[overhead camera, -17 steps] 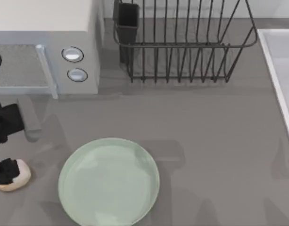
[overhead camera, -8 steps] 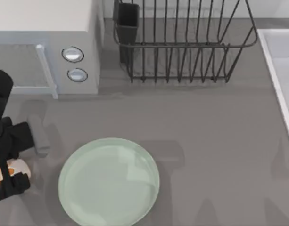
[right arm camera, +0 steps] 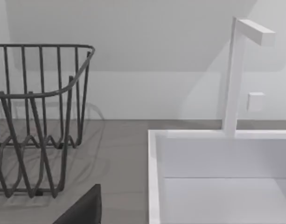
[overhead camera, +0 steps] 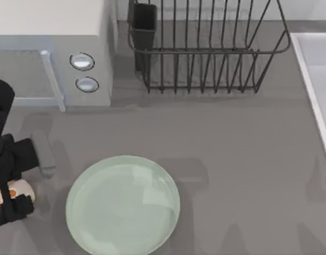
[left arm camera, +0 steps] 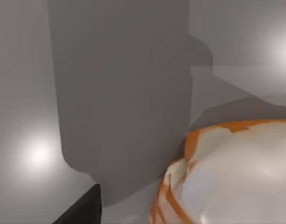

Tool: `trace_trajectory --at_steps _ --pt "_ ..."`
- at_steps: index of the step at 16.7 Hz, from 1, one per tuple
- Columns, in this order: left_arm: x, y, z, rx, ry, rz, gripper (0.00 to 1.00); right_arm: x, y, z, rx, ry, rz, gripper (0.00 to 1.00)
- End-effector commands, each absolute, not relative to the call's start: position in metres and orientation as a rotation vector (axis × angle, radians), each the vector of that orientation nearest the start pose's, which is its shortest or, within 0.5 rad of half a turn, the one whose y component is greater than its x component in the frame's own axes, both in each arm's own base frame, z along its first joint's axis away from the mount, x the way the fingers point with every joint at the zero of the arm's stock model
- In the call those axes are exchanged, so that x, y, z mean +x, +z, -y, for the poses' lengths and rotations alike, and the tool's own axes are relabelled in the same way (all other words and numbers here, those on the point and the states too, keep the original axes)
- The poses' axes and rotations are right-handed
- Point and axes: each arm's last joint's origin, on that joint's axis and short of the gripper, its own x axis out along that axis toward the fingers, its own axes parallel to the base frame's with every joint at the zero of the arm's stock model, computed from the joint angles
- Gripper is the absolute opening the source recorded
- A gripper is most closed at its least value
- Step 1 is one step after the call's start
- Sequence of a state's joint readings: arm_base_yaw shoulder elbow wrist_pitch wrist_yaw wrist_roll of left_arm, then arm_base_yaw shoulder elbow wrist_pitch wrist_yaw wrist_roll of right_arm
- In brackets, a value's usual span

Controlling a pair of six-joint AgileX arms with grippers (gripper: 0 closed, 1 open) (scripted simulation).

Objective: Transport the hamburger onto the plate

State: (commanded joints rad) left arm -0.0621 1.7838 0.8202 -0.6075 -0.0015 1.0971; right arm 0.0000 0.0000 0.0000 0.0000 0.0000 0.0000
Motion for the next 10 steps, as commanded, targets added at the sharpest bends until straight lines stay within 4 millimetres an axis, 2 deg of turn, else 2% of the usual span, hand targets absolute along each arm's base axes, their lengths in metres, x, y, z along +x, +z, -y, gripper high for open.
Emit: trace_trajectory --at_steps 10 --pt "0.2699 0.0915 0.0160 0.900 -0.897 -1.379 0.02 0.1057 0.1600 0.0012 0.000 0.000 0.000 1.00"
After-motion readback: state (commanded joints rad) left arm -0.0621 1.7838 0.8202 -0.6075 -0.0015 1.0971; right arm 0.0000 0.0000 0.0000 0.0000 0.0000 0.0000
